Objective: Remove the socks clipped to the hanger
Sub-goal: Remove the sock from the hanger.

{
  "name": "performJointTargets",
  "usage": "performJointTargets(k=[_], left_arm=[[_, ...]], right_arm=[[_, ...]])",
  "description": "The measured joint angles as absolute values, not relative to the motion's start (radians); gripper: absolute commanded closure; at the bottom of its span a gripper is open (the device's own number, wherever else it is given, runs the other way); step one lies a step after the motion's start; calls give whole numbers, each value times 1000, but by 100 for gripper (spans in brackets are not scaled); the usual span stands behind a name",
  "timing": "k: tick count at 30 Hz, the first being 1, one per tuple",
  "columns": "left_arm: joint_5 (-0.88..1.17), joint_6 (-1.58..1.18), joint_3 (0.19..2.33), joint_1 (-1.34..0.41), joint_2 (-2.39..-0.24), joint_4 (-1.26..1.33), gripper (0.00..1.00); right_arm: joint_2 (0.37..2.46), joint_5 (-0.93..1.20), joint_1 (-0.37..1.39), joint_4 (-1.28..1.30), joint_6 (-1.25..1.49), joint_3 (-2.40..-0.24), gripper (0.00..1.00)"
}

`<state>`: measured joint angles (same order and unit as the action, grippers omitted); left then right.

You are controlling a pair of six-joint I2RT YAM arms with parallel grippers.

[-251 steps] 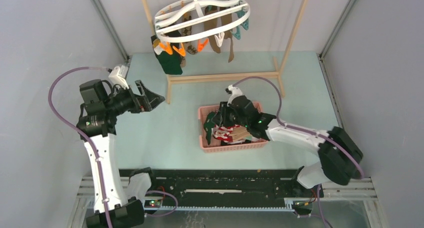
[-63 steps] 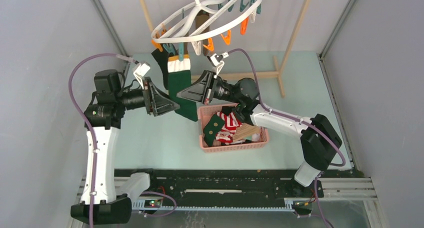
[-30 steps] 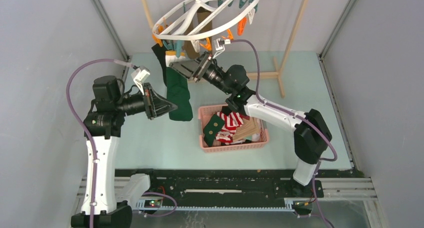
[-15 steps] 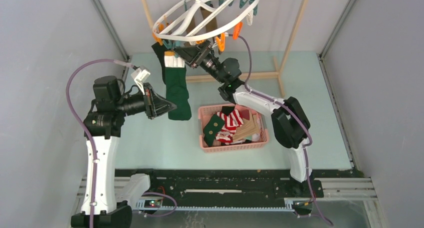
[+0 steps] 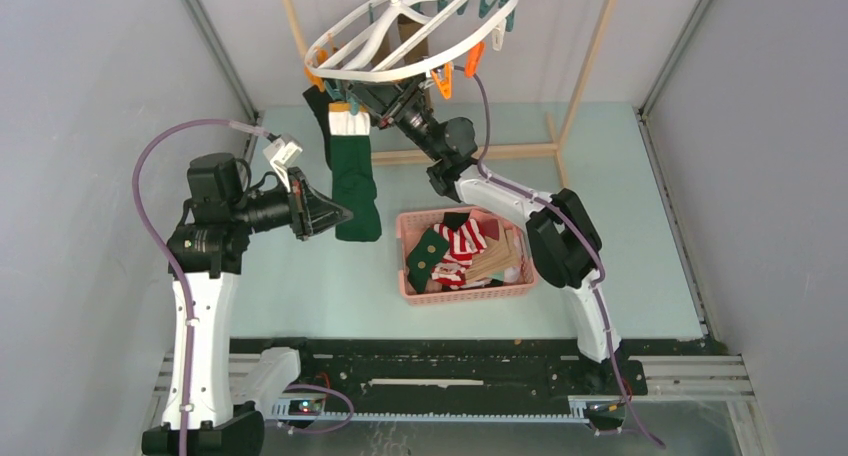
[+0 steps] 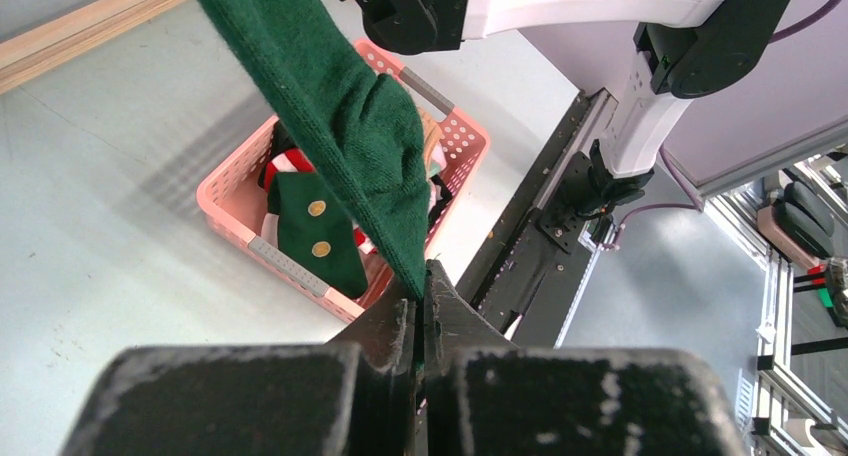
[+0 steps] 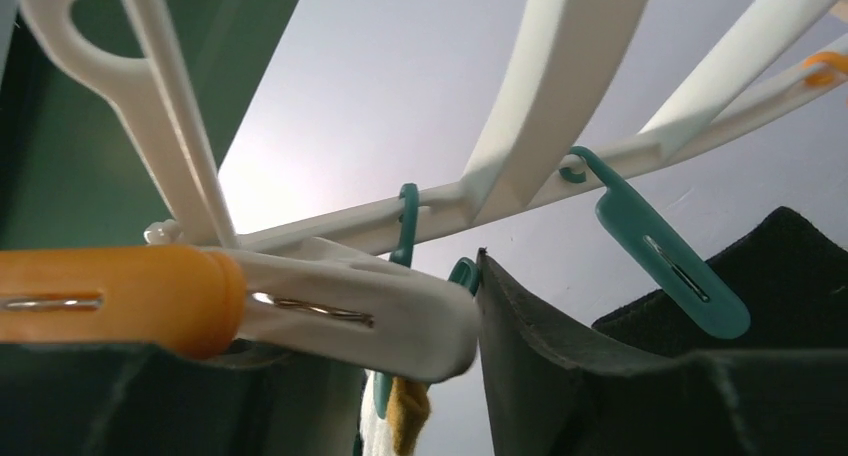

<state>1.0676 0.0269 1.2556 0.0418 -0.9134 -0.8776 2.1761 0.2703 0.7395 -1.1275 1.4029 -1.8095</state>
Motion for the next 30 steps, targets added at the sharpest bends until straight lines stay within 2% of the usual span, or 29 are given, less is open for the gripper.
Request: performJointTargets(k=[3, 11, 13, 14, 17, 21, 25, 30], left_arm=[[1068, 27, 1256, 42, -913, -878, 100], [1068, 29, 1256, 41, -905, -903, 100], [1068, 35, 1256, 41, -902, -908, 100], [1068, 36, 1256, 41, -901, -911, 100], [1066, 48, 1256, 41, -900, -927, 100], [1054, 74, 1256, 41, -893, -952, 100], [1045, 97, 1256, 41, -883, -971, 100], [1040, 107, 1256, 41, -876, -984, 100]], right_arm=[[2184, 257, 739, -1136, 1425, -1810, 68], [2202, 235, 740, -1143, 1462, -1822, 93], [2202, 233, 740, -1148, 1462, -1825, 96], [2202, 233, 740, -1148, 1461, -1826, 94], [2202, 233, 739, -1149, 1461, -1826, 63], [2197, 246, 739, -1141, 1458, -1802, 33], [2157, 272, 743, -1119, 1422, -1684, 19], [2110, 311, 759, -1079, 1377, -1571, 13]])
